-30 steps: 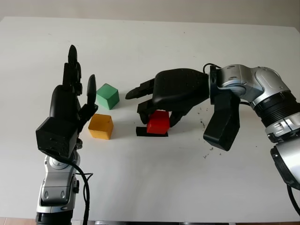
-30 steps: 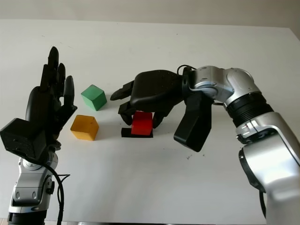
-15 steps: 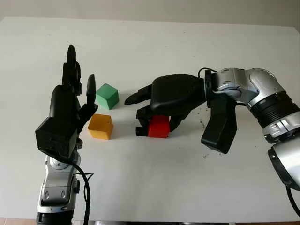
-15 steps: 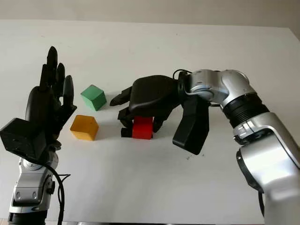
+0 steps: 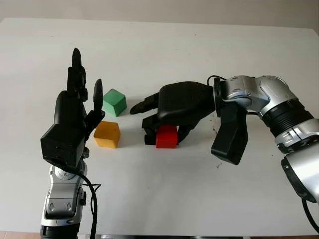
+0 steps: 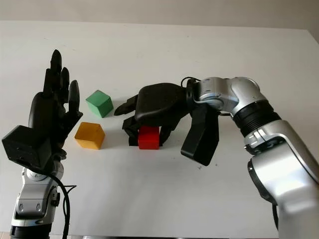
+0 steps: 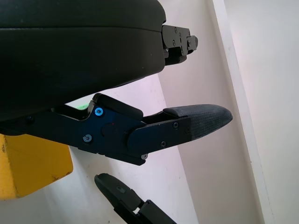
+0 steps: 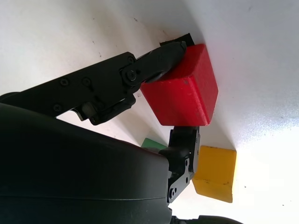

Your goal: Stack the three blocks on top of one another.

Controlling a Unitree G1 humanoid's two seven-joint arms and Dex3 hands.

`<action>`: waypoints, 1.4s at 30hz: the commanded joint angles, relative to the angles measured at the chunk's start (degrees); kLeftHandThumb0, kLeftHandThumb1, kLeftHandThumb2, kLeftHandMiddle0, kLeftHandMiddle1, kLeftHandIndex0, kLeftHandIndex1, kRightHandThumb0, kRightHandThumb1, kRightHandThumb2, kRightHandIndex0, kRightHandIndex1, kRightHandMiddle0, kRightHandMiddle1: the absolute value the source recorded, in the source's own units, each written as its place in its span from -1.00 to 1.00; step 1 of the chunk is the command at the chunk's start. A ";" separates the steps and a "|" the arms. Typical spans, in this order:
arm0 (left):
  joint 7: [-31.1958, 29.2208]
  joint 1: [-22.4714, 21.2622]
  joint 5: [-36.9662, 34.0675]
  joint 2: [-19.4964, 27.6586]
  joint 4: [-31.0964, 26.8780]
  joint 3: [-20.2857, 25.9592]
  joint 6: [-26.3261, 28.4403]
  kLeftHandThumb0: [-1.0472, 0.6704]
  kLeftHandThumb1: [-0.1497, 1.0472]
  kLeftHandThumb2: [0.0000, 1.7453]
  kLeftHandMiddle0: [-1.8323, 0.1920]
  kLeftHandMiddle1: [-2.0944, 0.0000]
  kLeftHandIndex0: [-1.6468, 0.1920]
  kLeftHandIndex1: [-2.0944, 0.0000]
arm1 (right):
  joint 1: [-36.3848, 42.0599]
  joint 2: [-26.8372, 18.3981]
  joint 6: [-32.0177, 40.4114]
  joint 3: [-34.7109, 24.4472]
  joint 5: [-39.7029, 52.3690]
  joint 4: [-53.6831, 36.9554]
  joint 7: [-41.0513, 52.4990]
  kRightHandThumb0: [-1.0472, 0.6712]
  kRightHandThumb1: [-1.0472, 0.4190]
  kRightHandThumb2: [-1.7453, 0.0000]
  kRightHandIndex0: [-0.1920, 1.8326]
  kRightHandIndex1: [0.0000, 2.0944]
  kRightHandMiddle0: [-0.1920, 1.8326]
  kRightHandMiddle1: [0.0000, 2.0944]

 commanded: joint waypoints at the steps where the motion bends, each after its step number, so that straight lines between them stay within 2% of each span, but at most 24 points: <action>1: 0.21 0.66 0.12 -0.26 -1.57 -0.08 -0.05 -0.65 1.00 -0.29 0.84 0.95 0.85 0.95 | 0.24 -0.80 -0.19 0.54 -2.07 -1.13 -1.91 -0.28 -0.89 0.93 -0.63 -0.98 -0.52 0.25; 2: 0.18 0.70 0.10 -0.27 -1.61 -0.05 0.00 -0.66 1.00 -0.29 0.84 0.95 0.85 0.95 | 0.16 -1.20 -0.37 0.63 -3.16 -1.25 -2.97 -0.23 -0.92 0.93 -0.71 -0.98 -0.65 -0.05; 3: 0.15 0.74 0.06 -0.28 -1.65 -0.02 0.04 -0.66 1.00 -0.29 0.84 0.95 0.85 0.95 | 0.07 -1.49 -0.49 0.74 -4.04 -1.30 -3.89 -0.20 -0.93 0.94 -0.75 -0.98 -0.66 -0.27; 5: 0.02 0.79 -0.03 -0.21 -1.76 0.03 0.03 -0.66 1.00 -0.29 0.84 0.95 0.85 0.95 | -0.04 -2.16 -0.68 0.83 -5.71 -1.48 -6.01 -0.16 -0.95 0.94 -0.81 -0.97 -0.68 -0.55; 8: -0.12 0.81 -0.11 -0.11 -1.82 0.08 0.14 -0.65 1.00 -0.29 0.84 0.95 0.85 0.95 | -0.43 -3.71 -0.25 0.69 -5.77 -2.01 -4.92 -0.16 -0.99 0.93 -0.93 -0.99 -0.79 -0.79; 12: -0.46 0.70 -0.63 0.11 -1.61 0.41 -0.10 -0.65 1.00 -0.30 0.84 0.95 0.85 0.95 | -0.63 -5.71 1.10 -0.23 -4.62 -3.69 -1.76 -0.32 -0.92 0.95 -1.00 -1.00 -0.94 -0.91; 13: -0.47 0.69 -0.58 0.17 -1.62 0.42 -0.06 -0.65 1.00 -0.30 0.84 0.95 0.85 0.95 | -0.61 -6.25 1.37 -0.49 -4.42 -4.22 -1.31 -0.31 -0.92 0.95 -1.00 -1.00 -0.96 -0.92; 15: -0.60 0.73 -0.51 0.39 -1.62 0.46 0.01 -0.64 1.00 -0.30 0.84 0.95 0.85 0.95 | -0.58 -7.38 1.93 -1.29 -3.64 -5.11 -0.54 -0.17 -0.98 0.90 -1.00 -1.00 -0.99 -0.95; 16: -0.66 0.77 -0.43 0.50 -1.72 0.48 0.14 -0.64 1.00 -0.30 0.84 0.95 0.85 0.95 | -0.58 -8.16 2.38 -1.83 -3.52 -6.03 -0.30 -0.20 -0.98 0.91 -1.00 -1.00 -1.00 -0.97; 18: -0.62 0.87 -0.21 0.65 -1.82 0.53 0.12 -0.64 1.00 -0.30 0.83 0.95 0.85 0.95 | -0.47 -10.18 3.72 -3.57 -2.27 -8.14 0.80 -0.58 -0.83 0.95 -1.00 -1.00 -1.00 -0.99; 21: -0.92 1.13 -0.16 1.10 -1.97 0.69 0.01 -0.63 1.00 -0.30 0.83 0.95 0.85 0.95 | 0.56 -13.25 6.89 -7.11 1.70 -11.35 3.79 -0.79 -0.77 0.96 -1.00 -1.00 -1.00 -1.00; 23: -1.23 1.28 -0.34 1.41 -2.04 1.00 -0.01 -0.63 1.00 -0.30 0.83 0.95 0.85 0.95 | 1.65 -14.59 10.21 -8.94 4.90 -13.93 7.47 -0.82 -0.79 0.94 -1.00 -1.00 -1.00 -1.00; 26: -1.61 1.54 -0.42 1.73 -2.47 1.31 0.17 -0.62 1.00 -0.30 0.82 0.94 0.84 0.94 | 4.72 -16.35 17.26 -12.09 15.26 -16.85 16.58 -0.77 -0.86 0.92 -1.00 -1.00 -1.00 -1.00; 28: -1.98 1.65 -0.80 1.87 -2.66 1.53 0.14 -0.62 1.00 -0.31 0.82 0.94 0.84 0.94 | 7.73 -16.60 20.45 -14.64 20.29 -17.92 18.25 -0.79 -0.88 0.92 -1.00 -1.00 -1.00 -1.00; 32: -2.37 1.81 -1.03 1.97 -3.29 1.70 0.99 -0.63 1.00 -0.31 0.82 0.95 0.83 0.94 | 17.70 -12.36 31.06 -22.48 33.61 -20.18 16.33 -0.83 -0.99 0.80 -1.00 -1.00 -1.00 -1.00; 35: -2.76 1.83 -1.31 2.08 -3.30 1.80 1.06 -0.61 1.00 -0.31 0.82 0.95 0.83 0.94 | 25.12 -7.16 39.51 -26.54 38.77 -23.26 12.10 -0.84 -1.00 0.55 -1.00 -1.00 -1.00 -1.00; 42: -4.03 1.94 -1.65 2.80 -2.95 2.11 0.60 -0.57 1.00 -0.29 0.82 0.95 0.82 0.94 | 37.35 7.69 53.64 -32.99 51.78 -29.95 4.08 -0.76 -1.00 0.28 -1.00 -1.00 -1.00 -1.00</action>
